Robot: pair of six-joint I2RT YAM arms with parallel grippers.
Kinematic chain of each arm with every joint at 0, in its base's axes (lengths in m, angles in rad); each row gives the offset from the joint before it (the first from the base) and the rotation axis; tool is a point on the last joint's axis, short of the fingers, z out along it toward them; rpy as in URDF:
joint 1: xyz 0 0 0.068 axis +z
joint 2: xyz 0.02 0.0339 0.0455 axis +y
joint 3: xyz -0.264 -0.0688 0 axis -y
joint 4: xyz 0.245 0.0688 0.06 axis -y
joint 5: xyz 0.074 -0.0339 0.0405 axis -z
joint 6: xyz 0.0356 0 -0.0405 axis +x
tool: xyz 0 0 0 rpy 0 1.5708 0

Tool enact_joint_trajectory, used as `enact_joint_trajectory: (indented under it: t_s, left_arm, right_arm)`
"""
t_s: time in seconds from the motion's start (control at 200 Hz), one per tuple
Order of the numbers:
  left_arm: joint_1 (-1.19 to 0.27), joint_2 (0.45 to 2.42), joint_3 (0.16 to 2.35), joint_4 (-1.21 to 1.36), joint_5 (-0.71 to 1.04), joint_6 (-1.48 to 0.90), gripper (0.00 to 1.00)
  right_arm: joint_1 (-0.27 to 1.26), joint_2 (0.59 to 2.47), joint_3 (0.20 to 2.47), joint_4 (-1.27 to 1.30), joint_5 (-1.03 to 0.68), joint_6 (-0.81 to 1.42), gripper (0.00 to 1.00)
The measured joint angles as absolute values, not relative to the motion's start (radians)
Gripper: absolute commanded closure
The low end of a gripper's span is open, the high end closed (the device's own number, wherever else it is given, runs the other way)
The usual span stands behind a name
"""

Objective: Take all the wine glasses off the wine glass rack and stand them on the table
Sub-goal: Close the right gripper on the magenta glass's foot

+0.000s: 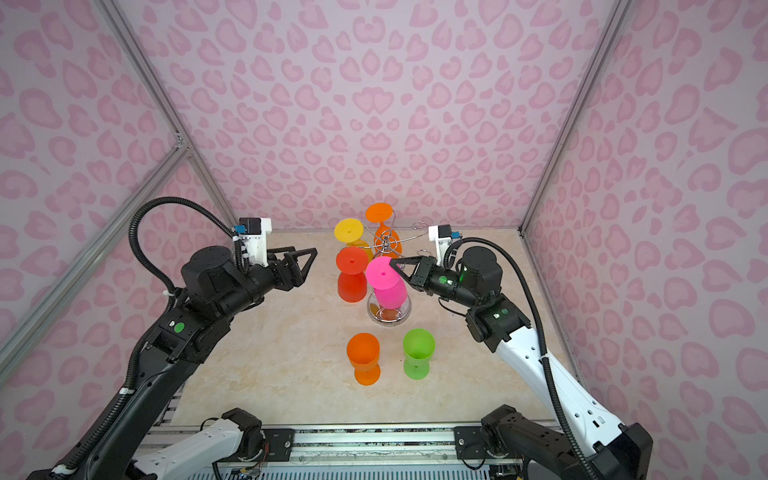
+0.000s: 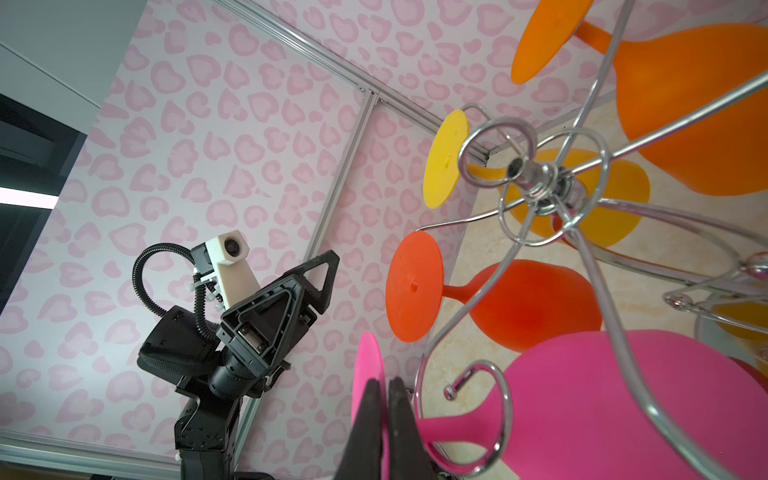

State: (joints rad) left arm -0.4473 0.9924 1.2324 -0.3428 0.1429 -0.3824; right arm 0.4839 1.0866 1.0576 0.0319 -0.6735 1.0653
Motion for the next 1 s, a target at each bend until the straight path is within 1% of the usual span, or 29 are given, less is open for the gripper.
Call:
enact_joint_trajectory:
  t_s: [0.655,1.0]
  left_arm:
    - [-0.445,0.988,1.227,-0.343,0.153,-0.372,0.24]
    - [-0.444,0.977,1.212,-0.343,0.154,-0.368,0.24]
  right_arm:
    - [0.496,1.182,1.147,0.011,-0.671,1.035,1.0]
    - [0.442,1.173,1.15,-0.012,-0.648,1.025,1.0]
